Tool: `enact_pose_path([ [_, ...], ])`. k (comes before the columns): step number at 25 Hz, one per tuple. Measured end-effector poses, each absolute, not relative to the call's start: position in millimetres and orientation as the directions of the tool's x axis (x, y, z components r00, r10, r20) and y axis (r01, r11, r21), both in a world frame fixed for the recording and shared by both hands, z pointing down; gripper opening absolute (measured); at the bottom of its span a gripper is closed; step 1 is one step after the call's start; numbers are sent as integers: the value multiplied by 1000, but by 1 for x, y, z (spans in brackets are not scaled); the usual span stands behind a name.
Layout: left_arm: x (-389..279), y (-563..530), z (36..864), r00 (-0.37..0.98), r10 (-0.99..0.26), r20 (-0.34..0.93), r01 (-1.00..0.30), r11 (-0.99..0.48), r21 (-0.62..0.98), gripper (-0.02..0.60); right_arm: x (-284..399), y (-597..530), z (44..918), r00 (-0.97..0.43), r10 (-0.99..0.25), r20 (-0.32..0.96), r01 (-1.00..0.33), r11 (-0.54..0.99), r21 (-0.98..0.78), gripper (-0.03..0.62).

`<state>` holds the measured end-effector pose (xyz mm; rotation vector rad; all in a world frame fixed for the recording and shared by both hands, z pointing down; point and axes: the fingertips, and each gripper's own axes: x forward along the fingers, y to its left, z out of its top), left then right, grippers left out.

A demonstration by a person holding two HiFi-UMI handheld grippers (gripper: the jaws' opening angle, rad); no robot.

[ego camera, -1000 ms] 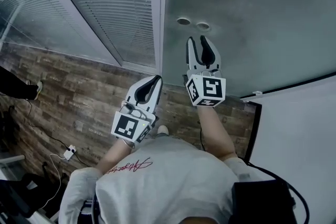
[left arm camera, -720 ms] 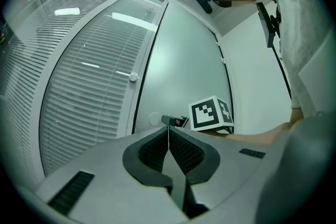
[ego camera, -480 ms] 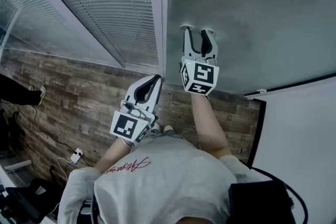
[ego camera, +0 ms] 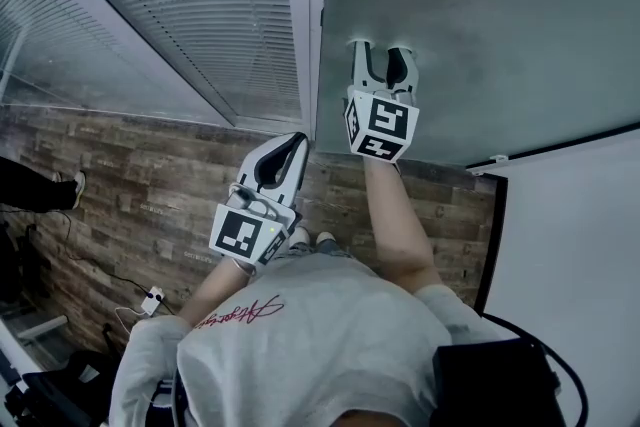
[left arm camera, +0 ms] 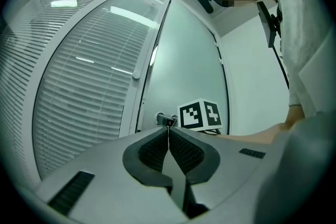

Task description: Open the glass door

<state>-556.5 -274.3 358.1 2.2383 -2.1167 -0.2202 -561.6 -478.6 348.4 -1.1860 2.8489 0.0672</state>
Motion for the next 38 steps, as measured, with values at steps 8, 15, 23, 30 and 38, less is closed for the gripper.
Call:
enact_pose_path([
  [8,-550,-274,362,108,-992,-59,-985,-115,130,18,-557,-482,349,-666,-742,-69,-744,668,3,133],
  [15,-544,-270,364,154,-987,-55,-980,-160,120,18,-553,-476,349,-655,-752,-75,-754,657,-5,130],
  [23,-543,-270,364,190,-980,-60,-972,-197,126,18,-550,-468,350,-669,-740,-74,-742,671,3,130],
  [30,-531,-265,363,219,-973,-72,-968,-226,113,18,-540,-453,348,-683,-725,-90,-729,685,8,130],
  [38,-506,-253,355,177,-980,-93,-977,-186,100,18,-521,-437,349,-712,-697,-82,-700,715,-3,130],
])
